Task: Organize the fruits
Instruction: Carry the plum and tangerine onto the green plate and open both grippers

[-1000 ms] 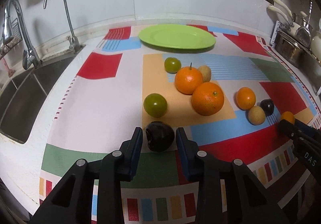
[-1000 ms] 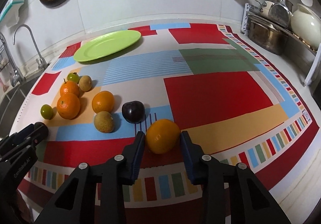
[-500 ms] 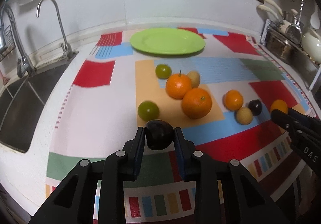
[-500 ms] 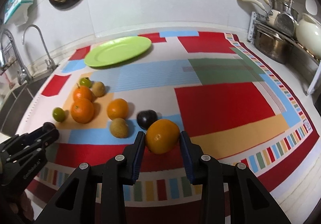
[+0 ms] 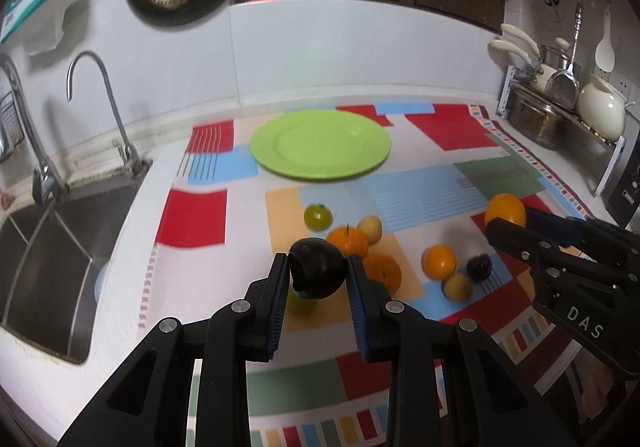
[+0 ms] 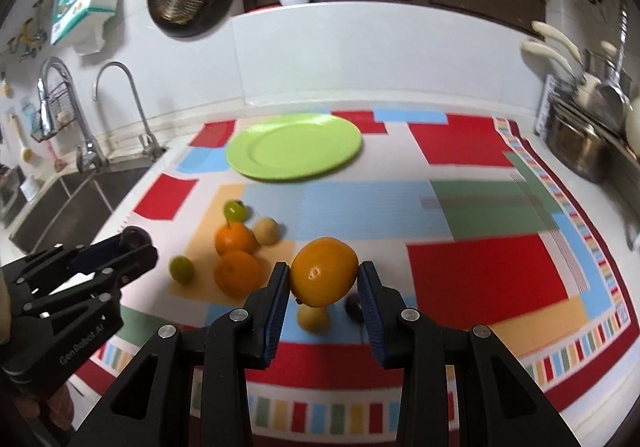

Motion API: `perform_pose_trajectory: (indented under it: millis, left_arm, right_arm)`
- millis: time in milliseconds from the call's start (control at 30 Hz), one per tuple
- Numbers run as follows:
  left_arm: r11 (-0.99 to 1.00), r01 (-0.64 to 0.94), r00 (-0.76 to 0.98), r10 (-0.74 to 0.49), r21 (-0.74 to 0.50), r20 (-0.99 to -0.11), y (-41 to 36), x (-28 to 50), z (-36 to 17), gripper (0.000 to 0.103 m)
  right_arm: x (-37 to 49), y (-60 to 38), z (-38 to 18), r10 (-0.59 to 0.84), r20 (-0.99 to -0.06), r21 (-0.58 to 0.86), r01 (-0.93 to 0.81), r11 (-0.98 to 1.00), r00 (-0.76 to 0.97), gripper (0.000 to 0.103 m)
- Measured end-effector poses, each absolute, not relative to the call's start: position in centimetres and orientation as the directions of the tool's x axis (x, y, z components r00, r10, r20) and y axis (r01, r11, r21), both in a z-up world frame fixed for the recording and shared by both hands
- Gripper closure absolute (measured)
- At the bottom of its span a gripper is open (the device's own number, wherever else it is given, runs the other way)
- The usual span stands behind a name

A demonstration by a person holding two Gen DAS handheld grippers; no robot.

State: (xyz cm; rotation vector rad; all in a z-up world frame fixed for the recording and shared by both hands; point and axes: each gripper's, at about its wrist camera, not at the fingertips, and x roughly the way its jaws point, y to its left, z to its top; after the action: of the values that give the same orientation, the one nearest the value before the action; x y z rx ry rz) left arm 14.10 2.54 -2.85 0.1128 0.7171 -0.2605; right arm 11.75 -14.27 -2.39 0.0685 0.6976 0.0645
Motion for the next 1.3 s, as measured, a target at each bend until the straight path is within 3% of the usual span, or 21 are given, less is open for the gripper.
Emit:
perform_pose_trajectory:
  millis: [400,767,1300]
  left_arm:
    - [0.936,0.351,0.736,-0.248,0.041,-0.630,1.7,18.3,-0.6,0.074]
    - [0.909,0.416,0.719,-0.301,0.040,-0.626,1.3,24.0,-0.6,0.074]
    - [0.891,0.452,0.584,-0.330,-0.041,-0.742,0.7,36.9,-4.8,0.074]
  right_arm:
    - [16.1,-13.3,0.4,0.127,-0.596,0.092,-0.090,0.992,0.793,0.067]
    - [22.7,-12.7,1.0,0.147,-0.618,0.082,-0.123,0.989,0.772,0.067]
    - [34.2,-12.8,-2.5,0.169,-0.722,0.140,-0.097,0.985,0.671,0.067]
